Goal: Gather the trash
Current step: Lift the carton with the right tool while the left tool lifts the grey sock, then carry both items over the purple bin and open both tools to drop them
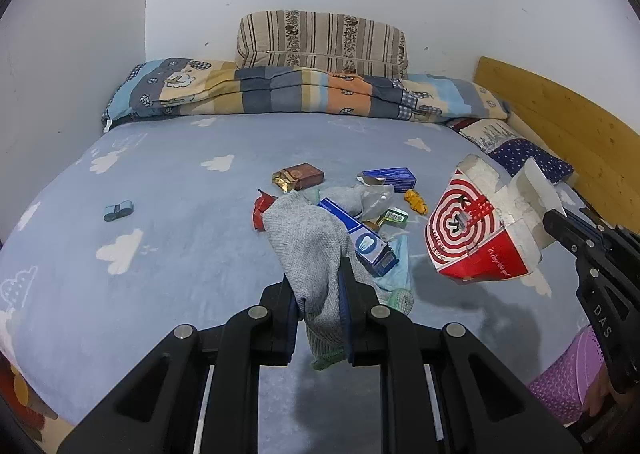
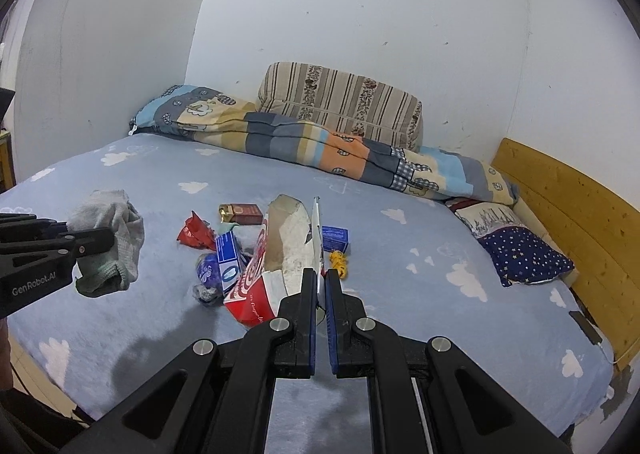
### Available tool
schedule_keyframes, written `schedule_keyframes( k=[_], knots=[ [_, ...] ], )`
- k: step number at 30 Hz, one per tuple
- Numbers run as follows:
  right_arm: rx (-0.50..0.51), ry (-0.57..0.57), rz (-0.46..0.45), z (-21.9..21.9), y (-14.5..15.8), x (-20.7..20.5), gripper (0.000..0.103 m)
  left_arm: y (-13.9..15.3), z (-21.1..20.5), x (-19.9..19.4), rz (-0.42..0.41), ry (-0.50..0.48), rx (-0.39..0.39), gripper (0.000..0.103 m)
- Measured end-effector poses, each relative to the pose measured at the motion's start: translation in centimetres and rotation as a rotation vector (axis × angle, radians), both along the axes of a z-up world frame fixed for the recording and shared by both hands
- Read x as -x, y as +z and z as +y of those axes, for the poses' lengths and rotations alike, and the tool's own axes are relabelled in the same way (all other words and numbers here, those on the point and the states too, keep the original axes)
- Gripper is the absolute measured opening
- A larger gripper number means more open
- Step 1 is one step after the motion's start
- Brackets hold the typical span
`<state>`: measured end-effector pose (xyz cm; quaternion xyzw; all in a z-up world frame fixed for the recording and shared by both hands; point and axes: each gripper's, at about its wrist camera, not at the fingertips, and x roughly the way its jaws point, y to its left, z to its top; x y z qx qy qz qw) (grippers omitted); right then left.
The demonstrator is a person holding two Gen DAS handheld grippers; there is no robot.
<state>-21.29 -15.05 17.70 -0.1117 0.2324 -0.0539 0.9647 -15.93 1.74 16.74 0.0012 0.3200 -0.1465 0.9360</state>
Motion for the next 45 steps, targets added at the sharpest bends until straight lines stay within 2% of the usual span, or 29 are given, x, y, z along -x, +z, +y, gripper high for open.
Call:
schedule_keyframes(
  k=[25,28,33,37,41,45],
  knots=[
    [-0.001,0.002,-0.001,0.0,-0.1,0.0,0.004,0.3,-0.9,0.5,-0.022,-0.047,-0.004,0.017],
    [-0.084,0.011,-0.004,-1.0,0.7,0.2,0.004,0.5,-1.6,0.9,-0.025,-0.088,0.010,0.017],
    [-0.245,-0.018,-0.042,-4.9,2.4,3.0,0.004,1.1,-4.4,2.2,-0.020,-0.217,0.044,0.017],
    [-0.357,-0.070,-0.070,-9.2,3.4,7.5,0.004,1.5,-9.1,4.5,0.000,-0.423,0.069,0.017],
    [-0.321,-0.180,-0.082,-13.4,3.5,13.4,0.004,1.6,-14.9,7.3,0.040,-0.625,0.080,0.017],
    [-0.293,-0.313,-0.055,-17.7,2.7,18.9,0.004,1.4,-21.8,11.1,0.066,-0.815,0.048,0.018]
  ],
)
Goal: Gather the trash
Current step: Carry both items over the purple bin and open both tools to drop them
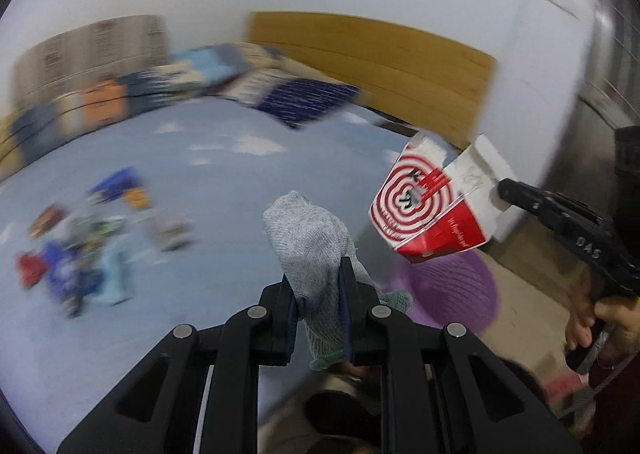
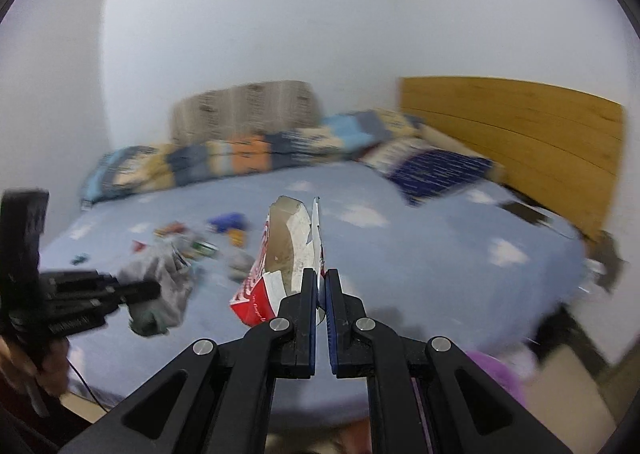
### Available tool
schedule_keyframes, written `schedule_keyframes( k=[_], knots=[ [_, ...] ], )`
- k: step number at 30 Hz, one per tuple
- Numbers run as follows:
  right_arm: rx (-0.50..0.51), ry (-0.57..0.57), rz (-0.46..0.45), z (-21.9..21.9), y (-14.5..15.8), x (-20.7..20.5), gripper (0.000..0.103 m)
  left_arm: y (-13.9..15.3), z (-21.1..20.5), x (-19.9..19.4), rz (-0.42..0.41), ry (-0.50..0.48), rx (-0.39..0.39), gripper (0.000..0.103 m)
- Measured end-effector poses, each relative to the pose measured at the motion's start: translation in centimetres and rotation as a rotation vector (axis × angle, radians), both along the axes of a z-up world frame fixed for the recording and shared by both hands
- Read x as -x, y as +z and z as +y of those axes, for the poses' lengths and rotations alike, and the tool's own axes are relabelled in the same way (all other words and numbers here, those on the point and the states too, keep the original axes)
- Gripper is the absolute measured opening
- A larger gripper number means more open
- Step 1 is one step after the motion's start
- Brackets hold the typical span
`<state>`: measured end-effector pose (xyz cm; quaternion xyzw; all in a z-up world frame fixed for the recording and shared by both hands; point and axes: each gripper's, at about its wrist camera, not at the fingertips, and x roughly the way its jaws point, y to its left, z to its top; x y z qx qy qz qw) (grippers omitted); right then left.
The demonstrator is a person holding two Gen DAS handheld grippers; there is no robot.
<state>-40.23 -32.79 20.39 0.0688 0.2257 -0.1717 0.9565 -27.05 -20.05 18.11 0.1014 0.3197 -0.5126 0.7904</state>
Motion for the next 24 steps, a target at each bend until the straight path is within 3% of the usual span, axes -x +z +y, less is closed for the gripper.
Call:
schedule_keyframes(
  k=[5,9,10,11,14,15,17,19,24],
  knots=[
    [-0.008,-0.178,0.068,-5.4,-1.6,6.6,0.004,-0.6,-8.3,4.9,0.030,-0.204,-0.034,0.019],
    [-0.030,-0.271,0.109,-8.5,-2.9,9.2,0.004,-1.9,-13.3,7.4,0.063,-0.296,-0.092,0.021],
    [-0.033,-0.284,0.113,-9.0,-3.0,9.6,0.004,-2.3,-14.4,7.7,0.076,-0.311,-0.111,0.029],
    [-0.037,-0.300,0.120,-9.5,-3.4,10.1,0.004,-2.6,-15.7,8.0,0.087,-0.327,-0.133,0.045],
    [-0.054,-0.346,0.149,-10.8,-4.6,10.9,0.009,-2.5,-17.3,8.6,0.069,-0.333,-0.145,0.061],
    [-0.071,-0.361,0.150,-11.3,-4.9,10.9,0.013,-2.3,-17.3,8.6,0.068,-0.326,-0.148,0.062],
    [-0.096,-0.372,0.141,-11.8,-5.3,11.3,0.032,-1.9,-16.4,8.4,0.079,-0.312,-0.126,0.062],
    [-0.100,-0.386,0.120,-11.8,-5.1,11.7,0.044,-1.6,-14.9,7.5,0.065,-0.285,-0.121,0.062],
    [-0.096,-0.354,0.086,-10.9,-4.1,10.9,0.047,-1.1,-9.5,4.8,-0.002,-0.127,-0.103,0.067]
  ],
)
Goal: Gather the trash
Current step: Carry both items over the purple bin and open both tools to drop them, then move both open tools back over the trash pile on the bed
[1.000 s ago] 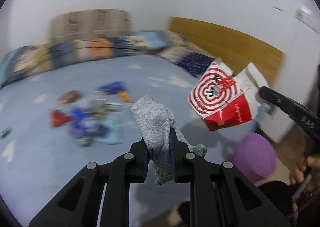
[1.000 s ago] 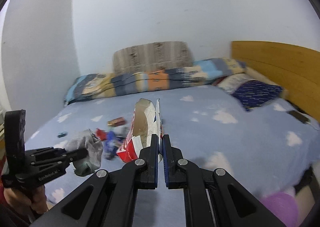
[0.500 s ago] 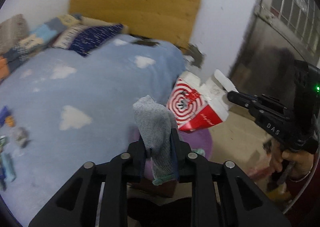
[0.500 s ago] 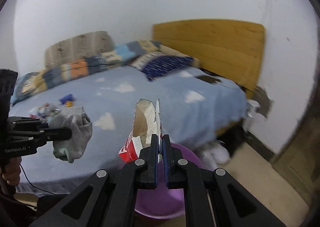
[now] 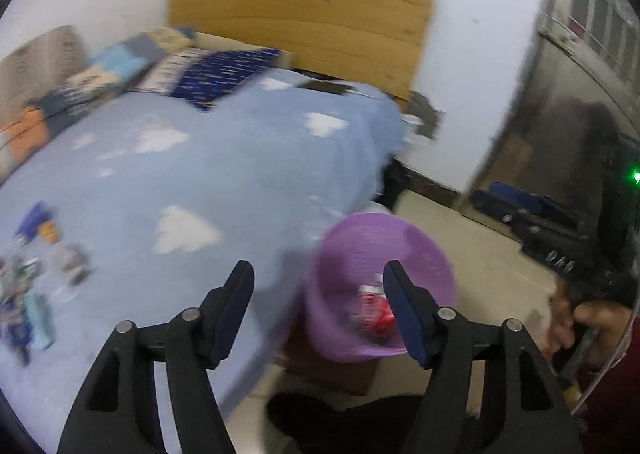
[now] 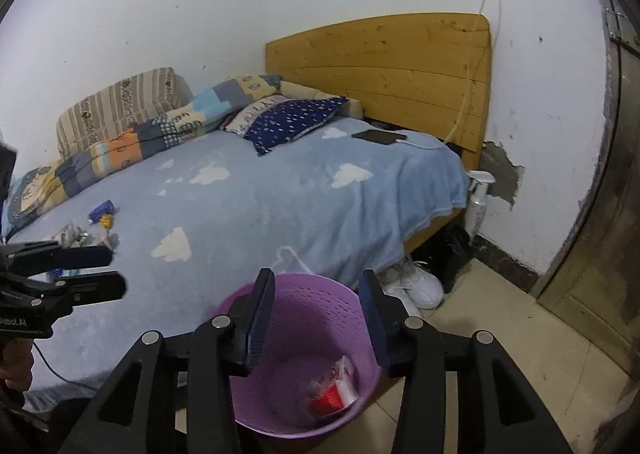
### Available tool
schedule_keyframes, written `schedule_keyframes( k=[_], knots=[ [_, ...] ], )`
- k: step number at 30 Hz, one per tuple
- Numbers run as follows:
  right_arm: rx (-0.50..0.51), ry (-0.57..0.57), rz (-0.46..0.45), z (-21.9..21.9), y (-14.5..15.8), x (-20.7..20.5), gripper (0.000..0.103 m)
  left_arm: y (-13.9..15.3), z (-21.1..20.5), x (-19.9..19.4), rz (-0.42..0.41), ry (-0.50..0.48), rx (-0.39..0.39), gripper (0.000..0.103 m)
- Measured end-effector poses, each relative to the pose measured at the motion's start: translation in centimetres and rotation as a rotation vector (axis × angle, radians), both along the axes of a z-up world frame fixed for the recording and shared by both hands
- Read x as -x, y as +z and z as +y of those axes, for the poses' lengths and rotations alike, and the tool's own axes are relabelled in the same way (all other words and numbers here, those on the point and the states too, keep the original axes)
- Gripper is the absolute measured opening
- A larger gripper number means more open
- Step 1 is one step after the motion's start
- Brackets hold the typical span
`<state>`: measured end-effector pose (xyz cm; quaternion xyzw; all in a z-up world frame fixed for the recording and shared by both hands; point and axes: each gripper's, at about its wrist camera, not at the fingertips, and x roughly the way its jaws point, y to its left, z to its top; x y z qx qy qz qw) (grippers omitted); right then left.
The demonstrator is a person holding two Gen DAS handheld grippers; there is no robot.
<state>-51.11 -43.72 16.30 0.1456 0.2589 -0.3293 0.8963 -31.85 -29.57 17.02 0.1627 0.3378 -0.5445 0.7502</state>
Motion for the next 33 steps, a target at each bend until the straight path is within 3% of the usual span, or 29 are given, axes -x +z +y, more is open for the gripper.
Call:
schedule_keyframes(
  k=[5,15,22,27,33],
  knots=[
    [-0.022,0.122,-0.028,2.5,0.6,-3.6,0.047,0.2,6.8,-3.3,-0.038,0.180,-0.003,0.069],
    [-0.026,0.428,-0.029,10.9,2.0,-13.0,0.047,-0.7,17.2,-9.1,-0.069,0.432,-0.037,0.072],
    [-0.031,0.609,0.030,16.5,2.0,-19.0,0.048,-0.9,25.4,-15.6,-0.070,0.738,-0.028,0.072],
    [-0.049,0.724,0.075,20.9,1.2,-24.2,0.051,-1.1,31.8,-19.8,-0.036,0.993,-0.046,0.072],
    [-0.102,0.837,0.133,25.7,-1.0,-32.3,0.061,-1.8,37.1,-22.5,0.081,1.169,-0.005,0.072]
  ],
)
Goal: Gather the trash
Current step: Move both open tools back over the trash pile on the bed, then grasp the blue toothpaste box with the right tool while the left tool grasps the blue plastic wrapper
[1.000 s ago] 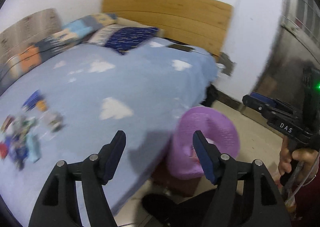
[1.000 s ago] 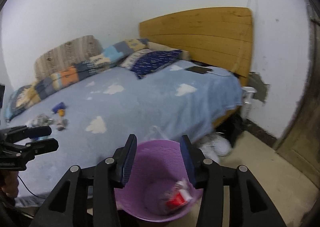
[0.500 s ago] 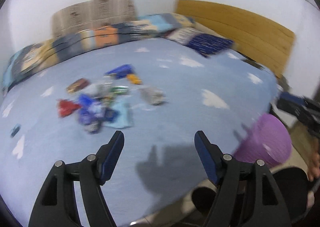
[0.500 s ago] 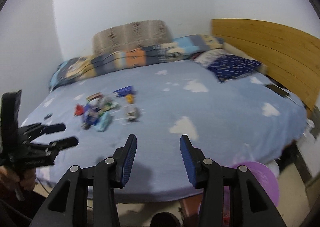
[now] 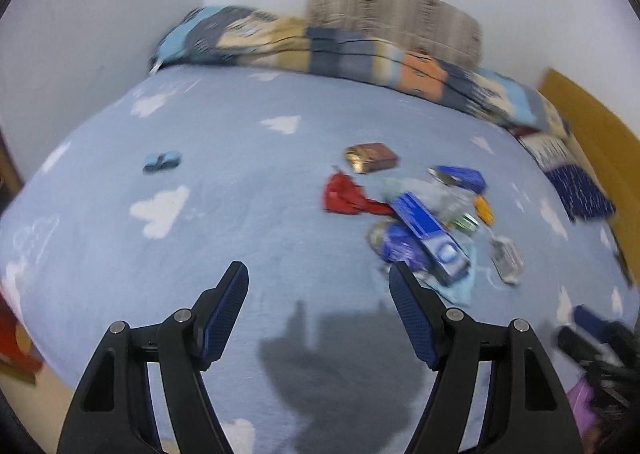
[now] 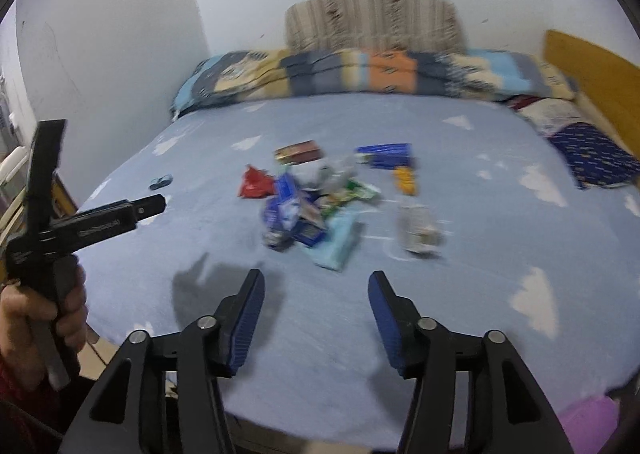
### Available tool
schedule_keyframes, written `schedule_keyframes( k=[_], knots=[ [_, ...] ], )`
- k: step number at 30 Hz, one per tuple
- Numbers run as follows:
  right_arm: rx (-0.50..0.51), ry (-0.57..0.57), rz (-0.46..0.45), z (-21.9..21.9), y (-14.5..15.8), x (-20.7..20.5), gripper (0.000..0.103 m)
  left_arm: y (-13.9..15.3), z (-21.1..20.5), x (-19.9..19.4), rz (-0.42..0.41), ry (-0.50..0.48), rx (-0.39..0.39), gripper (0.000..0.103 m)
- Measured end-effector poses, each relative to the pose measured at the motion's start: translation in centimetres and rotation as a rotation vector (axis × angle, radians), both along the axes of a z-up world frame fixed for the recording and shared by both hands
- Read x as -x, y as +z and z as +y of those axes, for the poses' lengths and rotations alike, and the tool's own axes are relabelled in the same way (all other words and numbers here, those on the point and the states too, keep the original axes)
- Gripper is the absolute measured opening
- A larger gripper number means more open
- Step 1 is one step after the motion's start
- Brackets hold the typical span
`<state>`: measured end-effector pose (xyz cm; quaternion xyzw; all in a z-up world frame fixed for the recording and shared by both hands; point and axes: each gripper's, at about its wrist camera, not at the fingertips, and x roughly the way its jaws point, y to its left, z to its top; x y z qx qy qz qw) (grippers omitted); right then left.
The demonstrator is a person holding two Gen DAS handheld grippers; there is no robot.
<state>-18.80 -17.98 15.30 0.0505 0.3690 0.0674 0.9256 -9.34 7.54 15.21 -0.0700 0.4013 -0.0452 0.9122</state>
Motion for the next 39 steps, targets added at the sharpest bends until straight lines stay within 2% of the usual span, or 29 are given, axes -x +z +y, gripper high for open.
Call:
schedule_keyframes(
  k=[5,10,15,18,19,20,23,26,32,35,37,39],
  knots=[
    [0.013,0.037,0.085,2.7,-2.9,-6.8,0.062,-0.3,1.4,-0.7,0.029,0.053,0.013,0.072],
    [0.062,0.058,0.140,4.8,-5.5,-12.6,0.062,-0.8,1.9,-1.5,0.066,0.053,0.042,0.072],
    [0.183,0.113,0.164,7.2,-6.9,-15.9,0.061,-0.8,1.6,-1.9,0.074,0.043,0.042,0.072],
    [0.229,0.101,0.187,7.1,-7.8,-17.5,0.061,-0.8,1.6,-2.1,0.076,0.037,0.041,0.072],
    [0.223,0.094,0.197,6.7,-8.1,-17.9,0.056,-0.8,1.7,-2.1,0.076,0.036,0.043,0.072],
    [0.205,0.078,0.216,5.9,-8.4,-18.3,0.042,-0.8,1.8,-2.1,0.076,0.036,0.043,0.072],
    [0.111,0.054,0.245,4.2,-8.9,-18.3,0.040,-0.8,1.8,-2.1,0.074,0.041,0.042,0.072],
    [0.057,0.048,0.237,4.0,-8.7,-17.4,0.039,-1.1,1.7,-2.3,0.086,0.039,0.051,0.072],
    [-0.198,0.136,0.282,5.1,-8.9,-14.6,0.035,-1.8,1.6,-2.7,0.107,0.036,0.061,0.072],
    [-0.325,0.156,0.286,4.5,-8.3,-12.9,0.034,-2.5,1.4,-3.3,0.133,0.028,0.092,0.072],
    [-0.354,0.144,0.258,3.8,-7.2,-11.8,0.034,-3.1,0.9,-3.9,0.152,0.014,0.121,0.072],
    [-0.326,0.123,0.196,3.1,-5.3,-10.2,0.034,-3.8,-0.1,-4.7,0.167,0.007,0.113,0.072]
  ],
)
